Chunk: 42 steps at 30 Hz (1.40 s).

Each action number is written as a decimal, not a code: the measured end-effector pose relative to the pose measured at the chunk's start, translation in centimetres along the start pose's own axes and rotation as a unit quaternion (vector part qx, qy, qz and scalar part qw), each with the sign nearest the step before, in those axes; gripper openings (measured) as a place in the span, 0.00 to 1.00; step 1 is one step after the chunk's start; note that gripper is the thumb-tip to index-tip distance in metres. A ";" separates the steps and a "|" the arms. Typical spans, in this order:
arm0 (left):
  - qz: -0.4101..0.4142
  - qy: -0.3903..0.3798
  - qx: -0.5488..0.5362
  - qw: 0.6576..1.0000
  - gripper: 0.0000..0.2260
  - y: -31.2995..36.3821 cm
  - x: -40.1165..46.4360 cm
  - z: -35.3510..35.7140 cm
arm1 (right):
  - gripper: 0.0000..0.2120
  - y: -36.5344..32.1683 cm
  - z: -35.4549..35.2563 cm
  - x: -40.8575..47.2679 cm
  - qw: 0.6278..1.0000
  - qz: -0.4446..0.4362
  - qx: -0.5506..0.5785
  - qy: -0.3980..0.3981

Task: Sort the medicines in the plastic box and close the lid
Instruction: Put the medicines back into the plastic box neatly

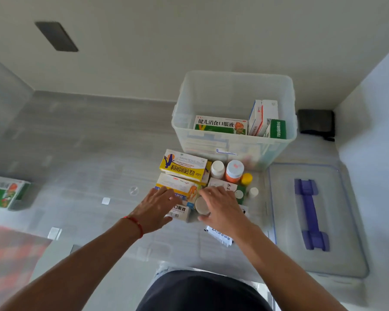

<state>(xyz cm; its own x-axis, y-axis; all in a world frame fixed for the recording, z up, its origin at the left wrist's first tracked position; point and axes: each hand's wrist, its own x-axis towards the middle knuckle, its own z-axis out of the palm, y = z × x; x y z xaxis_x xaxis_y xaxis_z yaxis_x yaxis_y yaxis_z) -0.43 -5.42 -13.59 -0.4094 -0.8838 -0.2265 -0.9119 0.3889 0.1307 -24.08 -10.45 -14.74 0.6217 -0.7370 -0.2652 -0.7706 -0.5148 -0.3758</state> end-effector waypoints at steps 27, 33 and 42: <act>-0.108 0.024 0.044 0.993 0.14 -3.9 28.5 -16.3 | 0.18 3.6 -20.1 -4.3 0.882 0.144 0.292 0.340; -0.102 0.004 0.182 0.978 0.13 -5.7 30.8 -12.2 | 0.17 6.1 -21.2 -0.8 0.896 0.168 0.255 0.324; -0.141 0.015 0.150 0.978 0.08 -5.4 30.6 -11.6 | 0.21 11.2 -20.9 12.0 0.979 0.099 -0.004 0.179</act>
<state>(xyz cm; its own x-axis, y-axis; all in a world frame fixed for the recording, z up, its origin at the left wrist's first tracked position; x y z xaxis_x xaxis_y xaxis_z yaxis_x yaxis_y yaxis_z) -7.69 -37.60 -10.05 -0.1427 -0.9724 -0.1845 -0.9575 0.1828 -0.2230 -28.17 -34.25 -3.63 0.3727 -0.9280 -0.0023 -0.8728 -0.3497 -0.3406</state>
